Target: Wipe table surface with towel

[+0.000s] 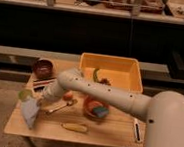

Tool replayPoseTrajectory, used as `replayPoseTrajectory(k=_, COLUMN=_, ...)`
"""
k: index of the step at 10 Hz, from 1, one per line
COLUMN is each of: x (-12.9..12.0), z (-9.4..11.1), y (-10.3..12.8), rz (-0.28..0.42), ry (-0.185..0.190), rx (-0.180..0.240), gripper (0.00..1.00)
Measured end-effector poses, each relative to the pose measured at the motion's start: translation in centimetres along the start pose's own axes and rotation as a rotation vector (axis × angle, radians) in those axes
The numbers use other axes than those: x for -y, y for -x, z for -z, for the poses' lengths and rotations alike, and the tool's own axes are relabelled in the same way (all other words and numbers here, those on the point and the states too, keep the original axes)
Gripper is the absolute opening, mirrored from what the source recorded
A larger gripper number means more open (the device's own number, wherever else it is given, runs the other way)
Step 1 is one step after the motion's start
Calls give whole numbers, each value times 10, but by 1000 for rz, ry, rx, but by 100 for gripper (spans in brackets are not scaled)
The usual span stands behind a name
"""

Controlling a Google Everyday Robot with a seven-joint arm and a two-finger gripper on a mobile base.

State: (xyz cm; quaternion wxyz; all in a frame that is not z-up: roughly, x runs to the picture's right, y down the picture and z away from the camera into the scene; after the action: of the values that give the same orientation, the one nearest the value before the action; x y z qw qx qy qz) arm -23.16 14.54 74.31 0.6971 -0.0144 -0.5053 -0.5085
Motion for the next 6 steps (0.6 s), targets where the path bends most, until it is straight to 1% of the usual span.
replayPoseTrajectory(k=1, x=1, z=16, y=0, rz=-3, ry=-43, rx=-11, gripper=0)
replayPoseTrajectory(k=2, x=-2, z=43, y=0, rz=-8, ry=-101, rx=-32, gripper=0)
replayPoseTrajectory(k=3, x=-6, z=60, y=-1, rz=-15, ry=-127, rx=-48, gripper=0)
replayPoseTrajectory(k=5, x=-27, z=100, y=-2, rz=-49, ry=-159, rx=-90, gripper=0)
replayPoseTrajectory(k=6, x=-31, z=112, y=-1, rz=-59, ry=-194, rx=-98, gripper=0)
